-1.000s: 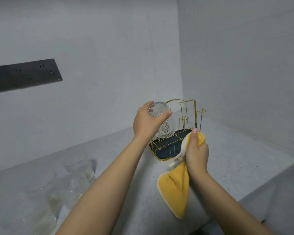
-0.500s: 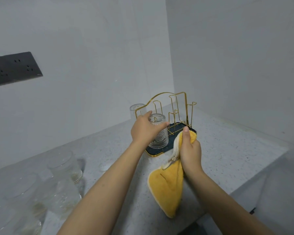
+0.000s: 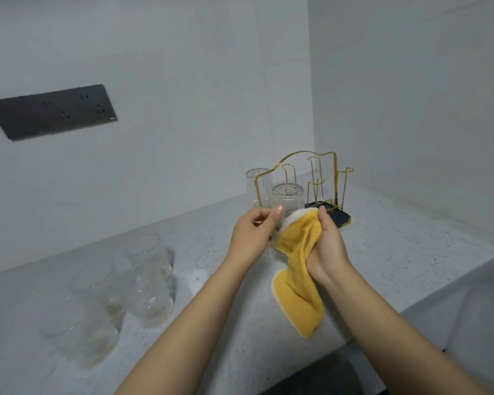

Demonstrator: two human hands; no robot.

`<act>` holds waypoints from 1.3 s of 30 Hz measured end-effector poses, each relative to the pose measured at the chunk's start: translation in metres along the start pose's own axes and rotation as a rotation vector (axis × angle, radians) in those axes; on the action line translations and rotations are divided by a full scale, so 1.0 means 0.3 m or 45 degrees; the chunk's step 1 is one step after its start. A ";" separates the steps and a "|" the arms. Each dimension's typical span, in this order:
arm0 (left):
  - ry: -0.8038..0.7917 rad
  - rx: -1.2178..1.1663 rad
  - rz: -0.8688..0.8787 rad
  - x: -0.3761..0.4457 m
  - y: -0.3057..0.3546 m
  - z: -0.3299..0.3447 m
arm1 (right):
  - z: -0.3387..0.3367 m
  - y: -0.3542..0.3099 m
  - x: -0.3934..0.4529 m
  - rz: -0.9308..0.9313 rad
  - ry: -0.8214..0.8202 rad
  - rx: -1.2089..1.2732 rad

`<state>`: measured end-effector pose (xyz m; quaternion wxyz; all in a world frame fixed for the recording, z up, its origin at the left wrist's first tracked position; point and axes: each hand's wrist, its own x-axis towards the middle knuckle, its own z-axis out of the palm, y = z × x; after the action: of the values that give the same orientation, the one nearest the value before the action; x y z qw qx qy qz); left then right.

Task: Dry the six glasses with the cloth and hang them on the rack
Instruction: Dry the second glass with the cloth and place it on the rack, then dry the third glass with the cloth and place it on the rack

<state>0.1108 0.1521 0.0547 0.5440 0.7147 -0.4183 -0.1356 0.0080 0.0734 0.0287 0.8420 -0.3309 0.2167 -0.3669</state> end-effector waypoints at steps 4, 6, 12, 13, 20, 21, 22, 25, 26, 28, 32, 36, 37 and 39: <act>-0.083 -0.034 -0.004 -0.101 -0.061 -0.090 | 0.086 0.060 -0.044 0.058 -0.085 -0.058; -0.007 0.006 -0.003 -0.132 -0.089 -0.160 | 0.139 0.095 -0.072 0.109 -0.145 -0.155; 0.324 0.129 0.009 -0.187 -0.140 -0.337 | 0.236 0.192 -0.077 0.092 -0.136 -0.781; 0.370 0.115 0.006 -0.186 -0.141 -0.356 | 0.241 0.199 -0.068 0.093 -0.177 -0.832; 0.507 0.160 -0.102 -0.203 -0.221 -0.394 | 0.292 0.307 -0.059 0.218 -0.126 -0.775; 0.529 0.208 -0.070 -0.215 -0.239 -0.396 | 0.290 0.335 -0.058 0.239 -0.104 -0.786; 0.548 0.268 -0.020 -0.226 -0.249 -0.394 | 0.289 0.348 -0.067 0.263 -0.077 -0.783; 0.626 0.347 0.127 -0.258 -0.272 -0.413 | 0.298 0.392 -0.073 0.316 -0.049 -0.774; 0.664 0.346 0.165 -0.268 -0.278 -0.422 | 0.307 0.396 -0.083 0.331 -0.038 -0.766; 0.768 0.342 0.214 -0.293 -0.287 -0.438 | 0.314 0.413 -0.087 0.320 -0.031 -0.703; 0.848 0.496 0.044 -0.322 -0.320 -0.461 | 0.334 0.454 -0.088 0.385 -0.088 -0.469; 0.750 0.474 -0.205 -0.332 -0.339 -0.467 | 0.358 0.477 -0.107 0.442 -0.131 -0.342; 0.727 0.403 -0.227 -0.332 -0.338 -0.469 | 0.359 0.482 -0.110 0.446 -0.129 -0.325; 0.688 0.285 -0.271 -0.329 -0.340 -0.471 | 0.359 0.488 -0.113 0.446 -0.125 -0.315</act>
<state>0.1878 0.3255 -0.0094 0.5360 0.8201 -0.1939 0.0501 0.1215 0.2171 0.0019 0.8553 -0.4064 0.2733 -0.1690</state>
